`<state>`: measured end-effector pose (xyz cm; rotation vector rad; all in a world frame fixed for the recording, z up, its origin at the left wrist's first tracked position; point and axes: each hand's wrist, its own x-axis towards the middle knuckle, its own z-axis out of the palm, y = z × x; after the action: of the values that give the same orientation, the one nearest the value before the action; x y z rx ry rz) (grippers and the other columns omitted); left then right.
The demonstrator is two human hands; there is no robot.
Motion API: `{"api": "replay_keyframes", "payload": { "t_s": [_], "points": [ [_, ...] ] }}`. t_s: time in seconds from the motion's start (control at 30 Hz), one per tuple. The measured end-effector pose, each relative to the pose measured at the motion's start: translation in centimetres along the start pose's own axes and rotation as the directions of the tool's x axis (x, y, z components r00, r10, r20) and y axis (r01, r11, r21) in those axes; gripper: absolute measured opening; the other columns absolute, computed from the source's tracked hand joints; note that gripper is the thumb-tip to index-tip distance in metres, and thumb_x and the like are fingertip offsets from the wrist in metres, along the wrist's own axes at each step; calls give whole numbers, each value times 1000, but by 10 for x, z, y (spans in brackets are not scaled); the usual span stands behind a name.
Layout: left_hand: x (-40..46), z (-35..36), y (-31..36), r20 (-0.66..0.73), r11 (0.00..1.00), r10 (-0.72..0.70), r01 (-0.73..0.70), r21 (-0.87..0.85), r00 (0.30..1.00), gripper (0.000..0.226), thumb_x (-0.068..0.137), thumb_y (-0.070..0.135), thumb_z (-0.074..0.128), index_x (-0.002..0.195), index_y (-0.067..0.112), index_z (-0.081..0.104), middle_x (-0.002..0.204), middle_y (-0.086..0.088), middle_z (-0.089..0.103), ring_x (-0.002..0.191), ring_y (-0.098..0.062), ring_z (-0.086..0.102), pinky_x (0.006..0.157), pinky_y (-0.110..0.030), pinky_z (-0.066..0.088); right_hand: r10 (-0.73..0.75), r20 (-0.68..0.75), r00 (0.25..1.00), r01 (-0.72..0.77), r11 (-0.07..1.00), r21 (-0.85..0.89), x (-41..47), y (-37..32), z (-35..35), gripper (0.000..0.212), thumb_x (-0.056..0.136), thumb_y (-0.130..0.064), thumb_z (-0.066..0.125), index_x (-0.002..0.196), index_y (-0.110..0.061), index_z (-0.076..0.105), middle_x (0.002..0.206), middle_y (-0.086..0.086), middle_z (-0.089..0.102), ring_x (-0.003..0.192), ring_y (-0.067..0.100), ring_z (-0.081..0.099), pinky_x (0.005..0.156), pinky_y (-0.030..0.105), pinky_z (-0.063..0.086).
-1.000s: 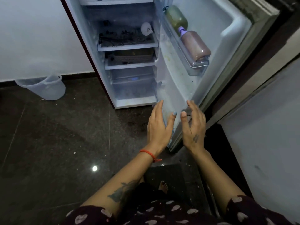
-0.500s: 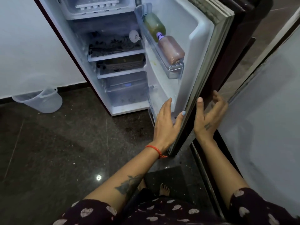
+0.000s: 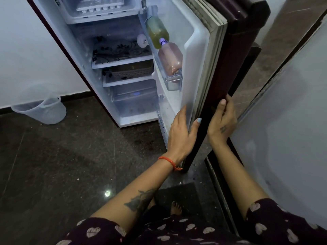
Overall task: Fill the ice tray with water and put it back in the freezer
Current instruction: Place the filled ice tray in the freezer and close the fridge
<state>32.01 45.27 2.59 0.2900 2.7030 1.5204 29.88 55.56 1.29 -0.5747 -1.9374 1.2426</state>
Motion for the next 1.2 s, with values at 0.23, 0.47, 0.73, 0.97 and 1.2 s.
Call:
{"api": "replay_keyframes", "payload": {
  "t_s": [0.23,0.47,0.73,0.97,1.2],
  "points": [
    [-6,-6,-15,-166,997,-45,36,-61,985,62,96,34,49,149,15,21,152,-5,33,137,-9,30,114,-27,28,-70,108,992,66,997,40,-29,-10,13,33,99,-26,45,120,-7,63,113,2,66,100,9,57,80,-1,35],
    [0,-28,-43,-395,986,-155,117,-118,905,82,85,64,45,149,20,18,150,-5,37,137,-20,37,109,-46,36,-209,256,944,184,976,119,-46,-21,34,23,94,-22,55,109,-10,68,105,-2,65,94,3,58,82,25,51],
    [7,-65,-63,-477,979,-194,142,-144,857,92,79,68,36,151,18,8,158,1,17,144,-11,18,119,-34,19,-123,177,977,68,954,292,-57,-42,73,33,92,-23,51,121,-8,46,116,4,47,93,6,52,80,14,44],
    [17,-88,-92,-501,987,-157,121,-104,851,98,76,84,17,150,22,0,159,-1,14,134,1,15,103,1,7,-187,226,956,131,961,243,-76,-49,116,64,97,-53,22,132,-5,46,122,-2,55,109,15,50,94,15,38],
    [38,-131,-133,-538,985,-157,89,-149,828,92,77,84,12,147,27,0,155,5,15,136,-4,18,104,-1,11,-207,346,915,110,954,279,-101,-62,165,56,95,-60,22,134,-20,30,121,15,59,110,26,58,92,44,49]
  ]
}}
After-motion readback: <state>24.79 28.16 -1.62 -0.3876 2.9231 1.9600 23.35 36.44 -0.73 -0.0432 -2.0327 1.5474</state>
